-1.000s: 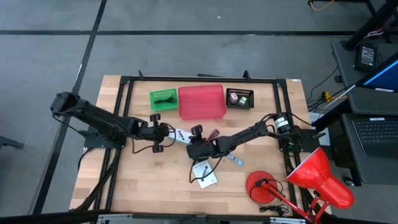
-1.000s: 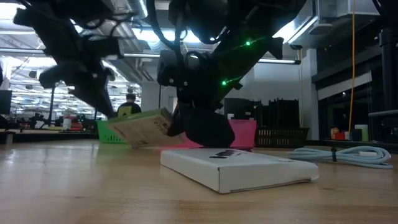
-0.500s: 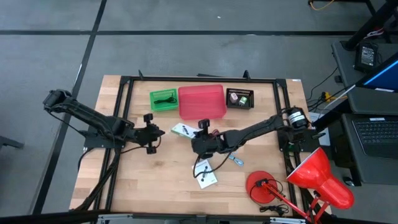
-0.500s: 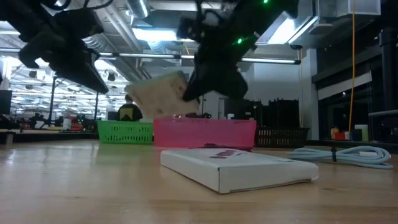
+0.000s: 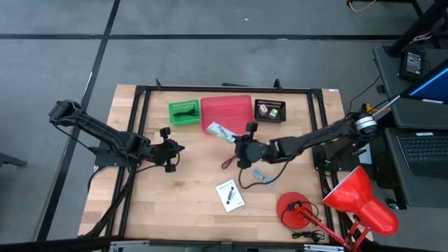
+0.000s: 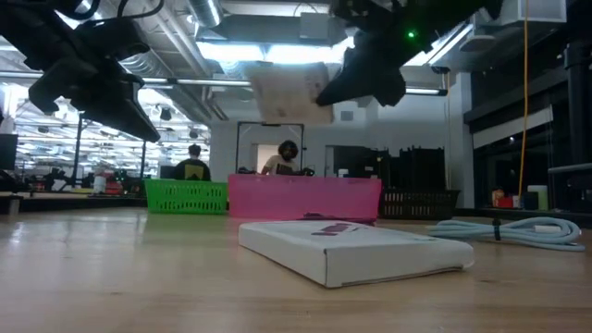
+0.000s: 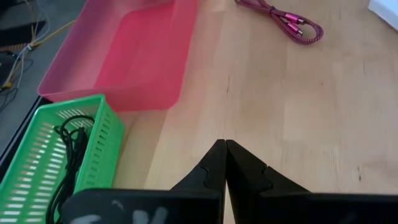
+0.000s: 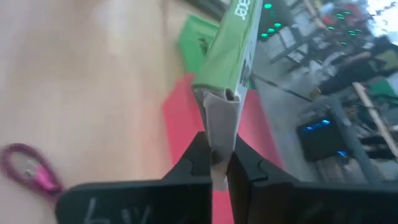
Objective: Pick and place items into bin
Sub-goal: Put the top white card reader box into the red bin
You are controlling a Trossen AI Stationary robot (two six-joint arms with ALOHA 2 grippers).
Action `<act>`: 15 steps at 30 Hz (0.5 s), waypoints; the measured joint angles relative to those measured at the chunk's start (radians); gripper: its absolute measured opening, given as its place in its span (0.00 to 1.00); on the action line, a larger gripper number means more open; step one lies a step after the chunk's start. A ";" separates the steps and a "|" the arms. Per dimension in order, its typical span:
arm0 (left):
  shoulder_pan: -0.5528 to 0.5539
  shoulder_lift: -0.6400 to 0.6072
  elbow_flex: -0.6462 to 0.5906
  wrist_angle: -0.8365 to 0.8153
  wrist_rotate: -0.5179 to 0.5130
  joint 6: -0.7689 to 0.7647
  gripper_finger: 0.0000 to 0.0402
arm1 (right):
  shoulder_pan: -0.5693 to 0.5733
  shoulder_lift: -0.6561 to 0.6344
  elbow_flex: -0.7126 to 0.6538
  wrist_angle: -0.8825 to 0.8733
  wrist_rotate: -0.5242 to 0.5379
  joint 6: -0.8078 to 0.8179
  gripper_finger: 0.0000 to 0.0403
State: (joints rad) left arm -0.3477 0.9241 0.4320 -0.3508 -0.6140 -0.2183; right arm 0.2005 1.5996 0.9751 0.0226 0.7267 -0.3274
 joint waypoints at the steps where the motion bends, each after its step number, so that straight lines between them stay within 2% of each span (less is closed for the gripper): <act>1: 0.000 0.000 0.000 0.001 0.000 -0.003 0.01 | -0.003 -0.018 -0.014 0.011 0.007 -0.001 0.01; 5: 0.000 0.000 0.000 0.002 0.008 -0.003 0.01 | -0.016 -0.071 -0.055 0.011 0.057 -0.009 0.01; 15: 0.000 0.000 0.000 0.004 0.041 -0.004 0.01 | -0.040 -0.075 -0.061 0.014 0.060 -0.046 0.01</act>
State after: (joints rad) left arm -0.3473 0.9241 0.4320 -0.3471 -0.5729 -0.2218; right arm 0.1604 1.5246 0.9138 0.0363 0.7871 -0.3738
